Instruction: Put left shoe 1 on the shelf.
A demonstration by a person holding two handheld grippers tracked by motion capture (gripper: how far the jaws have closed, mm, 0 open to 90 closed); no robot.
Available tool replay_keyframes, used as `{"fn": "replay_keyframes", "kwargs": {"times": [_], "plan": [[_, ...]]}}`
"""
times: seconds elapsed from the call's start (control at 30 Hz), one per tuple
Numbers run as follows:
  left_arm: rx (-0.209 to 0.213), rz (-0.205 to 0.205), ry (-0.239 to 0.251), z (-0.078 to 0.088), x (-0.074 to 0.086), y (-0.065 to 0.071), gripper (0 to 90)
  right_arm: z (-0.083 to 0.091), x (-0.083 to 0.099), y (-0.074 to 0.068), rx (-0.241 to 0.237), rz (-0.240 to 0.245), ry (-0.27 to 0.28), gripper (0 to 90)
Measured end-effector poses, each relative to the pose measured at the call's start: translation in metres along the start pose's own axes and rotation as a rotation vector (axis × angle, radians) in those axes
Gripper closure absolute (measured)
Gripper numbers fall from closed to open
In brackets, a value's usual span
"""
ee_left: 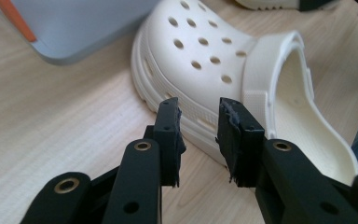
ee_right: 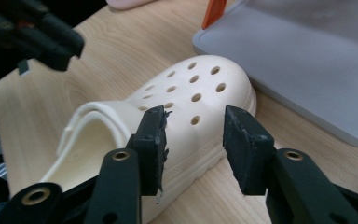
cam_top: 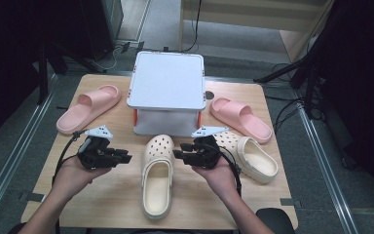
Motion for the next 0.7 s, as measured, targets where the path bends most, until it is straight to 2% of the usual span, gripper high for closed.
{"fn": "replay_keyframes", "kwargs": {"times": [0.17,0.3,0.37,0.5,0.7], "plan": [[0.017,-0.029,0.02,0.003,-0.025,-0.006,71.5,0.008,0.002,-0.008,0.006,-0.01,0.003,51.7],[0.028,-0.041,0.041,0.004,-0.045,-0.013,74.3,0.008,0.01,-0.019,0.032,0.02,-0.029,49.7],[0.046,-0.037,0.05,0.005,-0.056,-0.014,76.7,0.009,0.012,-0.023,0.033,0.021,-0.031,48.7],[0.037,-0.091,0.055,0.006,-0.075,-0.013,79.1,0.007,0.015,-0.028,0.037,0.011,-0.038,46.1],[0.043,-0.109,0.049,0.006,-0.106,-0.027,83.0,-0.001,0.024,-0.04,0.056,0.011,-0.065,42.4]]}}
Point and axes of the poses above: each handheld gripper's, and its own axes: z roughly backward along the jaws, x roughly out of its underside, y roughly to its right, the point moved 3 cm from there along -z, roughly forward along the jaws, and after that the axes turned 7 degrees about y, right-handed, at the moved point
